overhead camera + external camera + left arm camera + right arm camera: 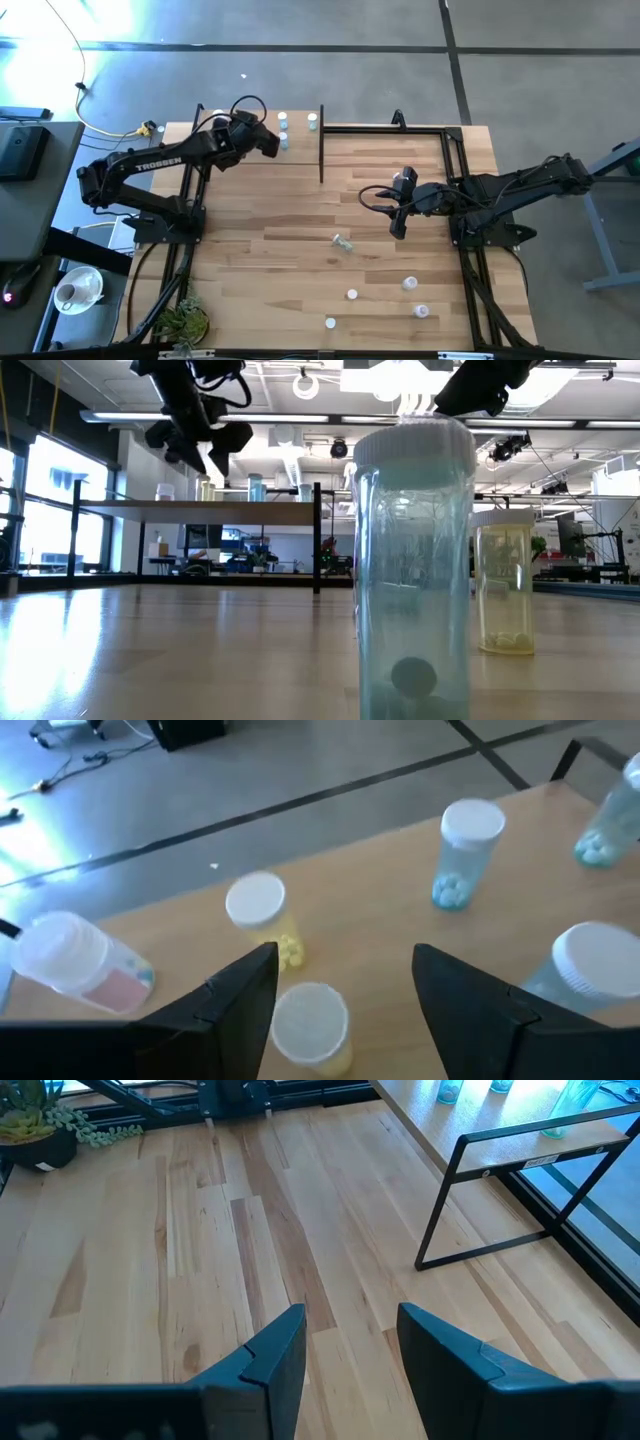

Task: Pick and place medicine bottles onto shelf by color
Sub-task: Put the top green pill bottle on the shelf aligned with the other green pill bottle

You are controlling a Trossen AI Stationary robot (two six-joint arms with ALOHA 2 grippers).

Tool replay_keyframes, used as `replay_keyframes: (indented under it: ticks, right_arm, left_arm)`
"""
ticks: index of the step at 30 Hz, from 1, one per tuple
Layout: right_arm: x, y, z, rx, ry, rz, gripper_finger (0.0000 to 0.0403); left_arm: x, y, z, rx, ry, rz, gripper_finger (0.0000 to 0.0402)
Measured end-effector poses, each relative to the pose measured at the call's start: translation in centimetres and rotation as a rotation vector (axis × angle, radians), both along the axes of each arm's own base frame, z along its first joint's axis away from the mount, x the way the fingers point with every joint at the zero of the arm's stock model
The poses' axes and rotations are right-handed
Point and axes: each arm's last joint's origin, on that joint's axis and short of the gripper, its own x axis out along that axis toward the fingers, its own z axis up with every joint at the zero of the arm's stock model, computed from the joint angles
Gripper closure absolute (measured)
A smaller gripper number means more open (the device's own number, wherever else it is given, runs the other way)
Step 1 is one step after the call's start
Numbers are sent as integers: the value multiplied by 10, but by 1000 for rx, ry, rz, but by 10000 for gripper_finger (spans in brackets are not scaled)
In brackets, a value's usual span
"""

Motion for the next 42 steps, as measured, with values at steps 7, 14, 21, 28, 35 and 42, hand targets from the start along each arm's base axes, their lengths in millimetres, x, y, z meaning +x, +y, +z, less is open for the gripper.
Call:
replay_keyframes:
  ticks: [7, 14, 21, 28, 35, 42]
  right_arm:
    - [0, 0, 0, 0, 0, 0, 252]
    - [0, 1, 0, 12, 2, 17, 252]
    - [0, 2, 0, 45, 8, 58, 252]
    - [-2, 2, -4, 78, 39, 38, 252]
    - [-4, 1, -6, 95, 67, 19, 252]
    - [-4, 1, -7, 104, 74, 12, 252]
  left_arm:
    - [0, 1, 11, 30, 47, -20, 181]
    - [10, -6, 26, 7, 63, -196, 181]
    - [23, -35, 33, 35, 118, -389, 182]
    - [34, -75, 37, -50, 49, -720, 182]
    - [49, -117, 21, -118, -56, -970, 182]
    - [64, -160, -4, -118, -342, -1290, 182]
